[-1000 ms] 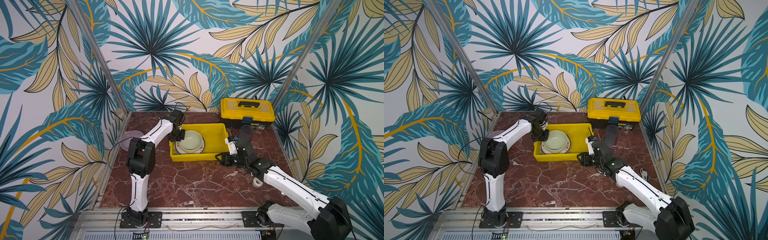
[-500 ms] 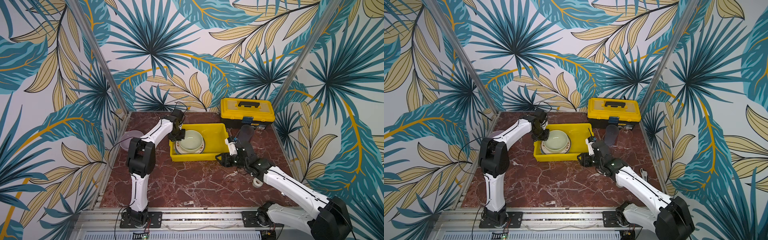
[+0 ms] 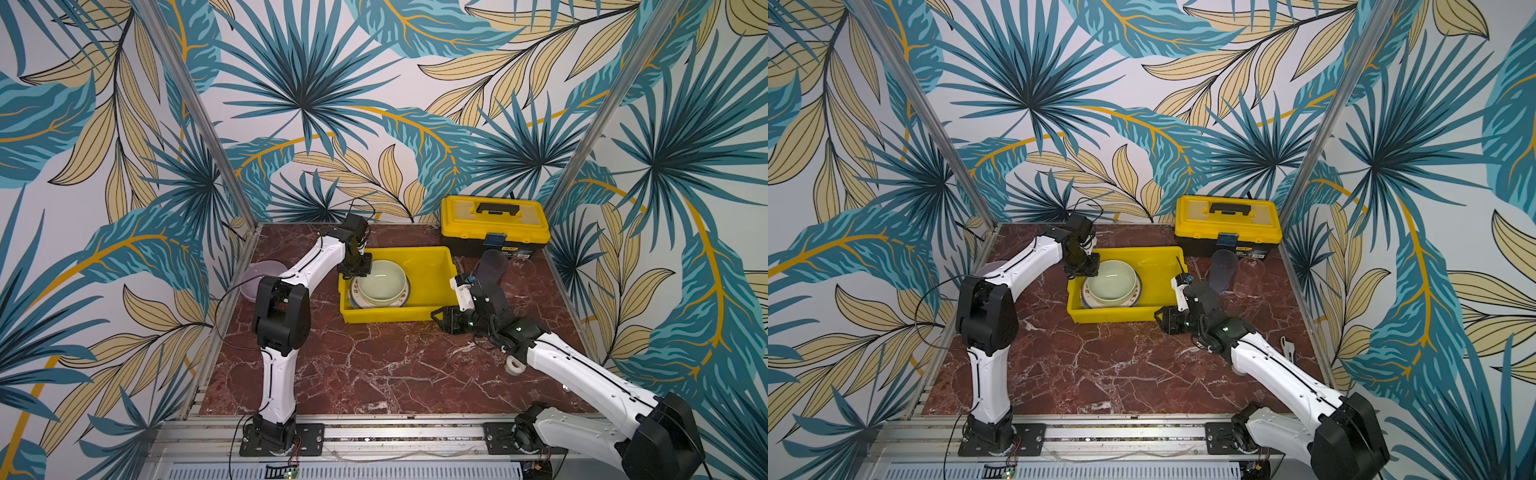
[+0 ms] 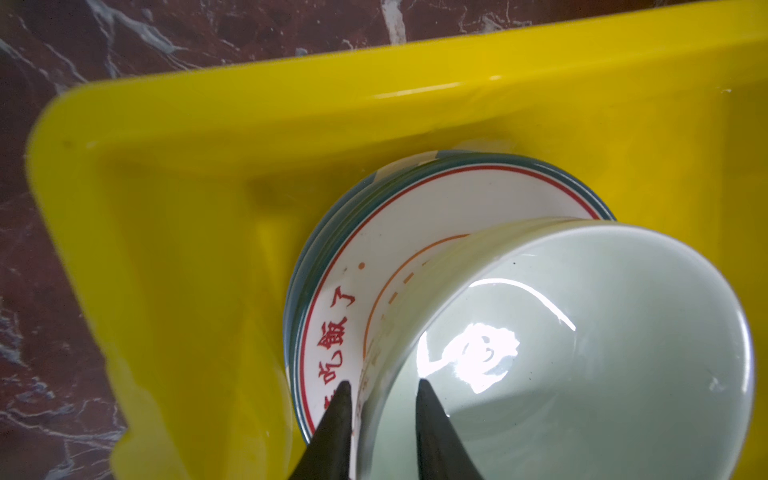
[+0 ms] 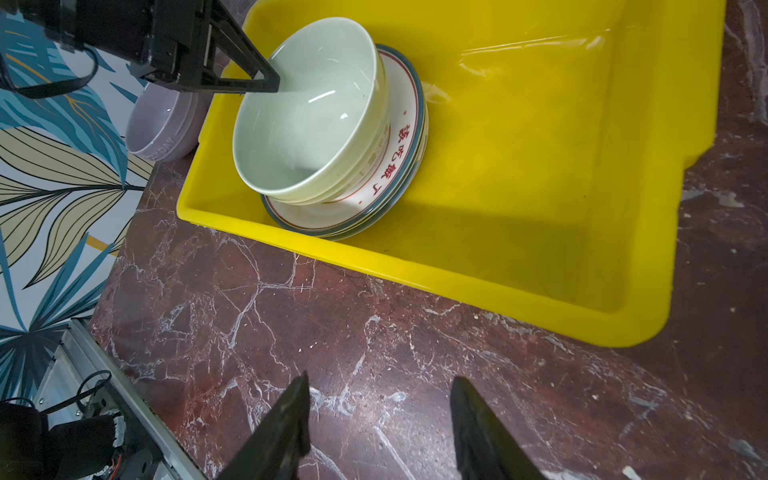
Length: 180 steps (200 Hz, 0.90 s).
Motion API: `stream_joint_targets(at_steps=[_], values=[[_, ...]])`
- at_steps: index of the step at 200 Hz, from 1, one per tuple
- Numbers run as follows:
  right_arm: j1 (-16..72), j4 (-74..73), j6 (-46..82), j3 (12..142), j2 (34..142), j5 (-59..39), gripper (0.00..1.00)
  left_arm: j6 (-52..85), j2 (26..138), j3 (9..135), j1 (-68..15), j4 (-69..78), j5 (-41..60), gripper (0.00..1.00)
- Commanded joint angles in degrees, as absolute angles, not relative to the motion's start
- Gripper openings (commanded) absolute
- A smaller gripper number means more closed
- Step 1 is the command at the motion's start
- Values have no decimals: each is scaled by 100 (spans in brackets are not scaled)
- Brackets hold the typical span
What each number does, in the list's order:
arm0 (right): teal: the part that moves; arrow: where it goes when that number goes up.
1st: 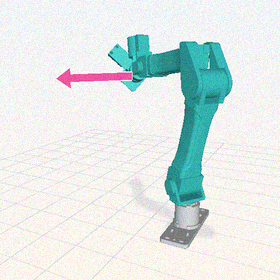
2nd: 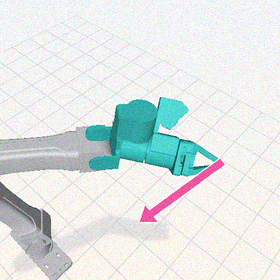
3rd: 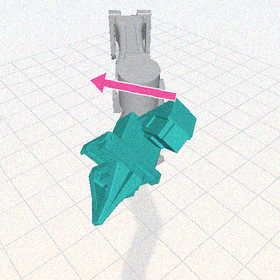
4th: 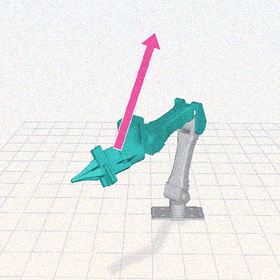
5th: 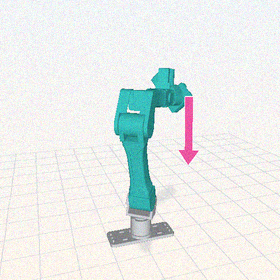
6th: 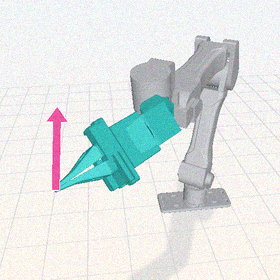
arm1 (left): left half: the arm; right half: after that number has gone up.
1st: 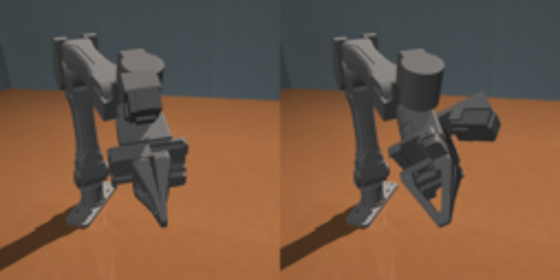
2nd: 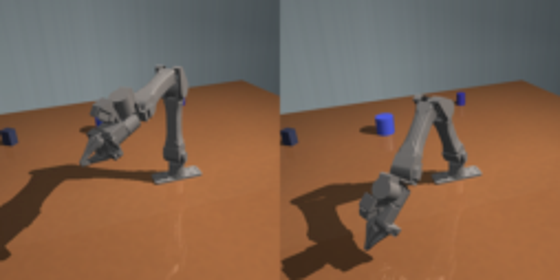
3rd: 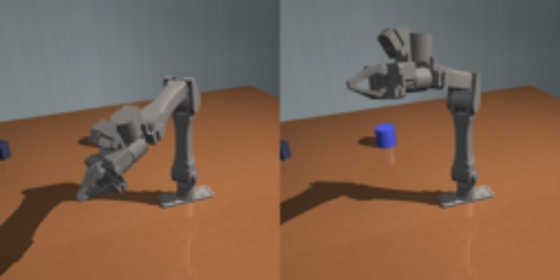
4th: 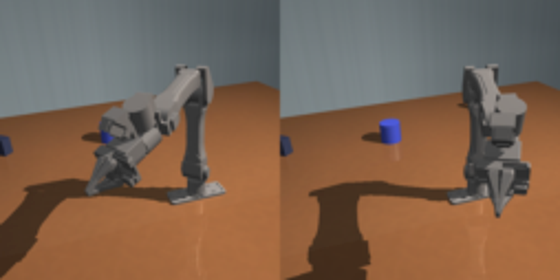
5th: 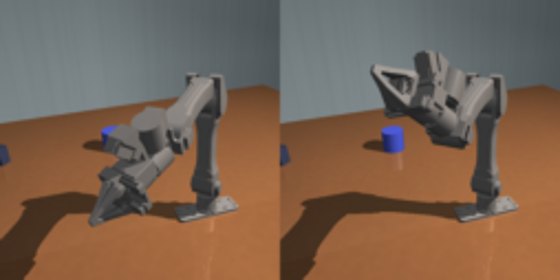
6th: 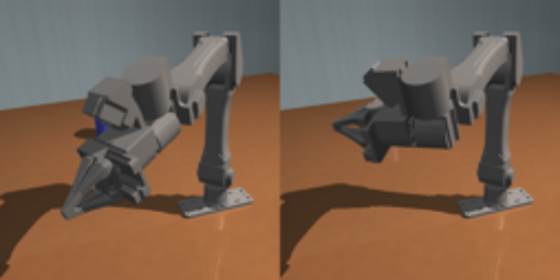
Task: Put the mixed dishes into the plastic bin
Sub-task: 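Lower the pale green bowl onto the plates and open the left gripper, then move the left gripper back over the lavender bowl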
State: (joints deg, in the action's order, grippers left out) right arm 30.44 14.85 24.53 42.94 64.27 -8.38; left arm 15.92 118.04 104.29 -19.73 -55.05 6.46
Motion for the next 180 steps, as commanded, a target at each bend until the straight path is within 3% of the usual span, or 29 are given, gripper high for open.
stream_joint_targets(at_steps=[1,58,114,149,180], values=[[3073,1389,2522,4184,6337,-826,56,1560,11165,10538,-1982,-5458,640,31],[3082,1301,2538,4148,6319,-918,56,1362,10433,10247,-1766,-5485,227,43],[3074,1301,2496,4105,6242,-1009,56,1365,9718,9395,-536,-5511,175,60],[3075,917,2422,4009,6129,-1230,64,1327,9359,8836,212,-5509,156,73],[3083,700,2396,3954,6069,-1526,71,1333,9384,8524,694,-5502,-10,73]])
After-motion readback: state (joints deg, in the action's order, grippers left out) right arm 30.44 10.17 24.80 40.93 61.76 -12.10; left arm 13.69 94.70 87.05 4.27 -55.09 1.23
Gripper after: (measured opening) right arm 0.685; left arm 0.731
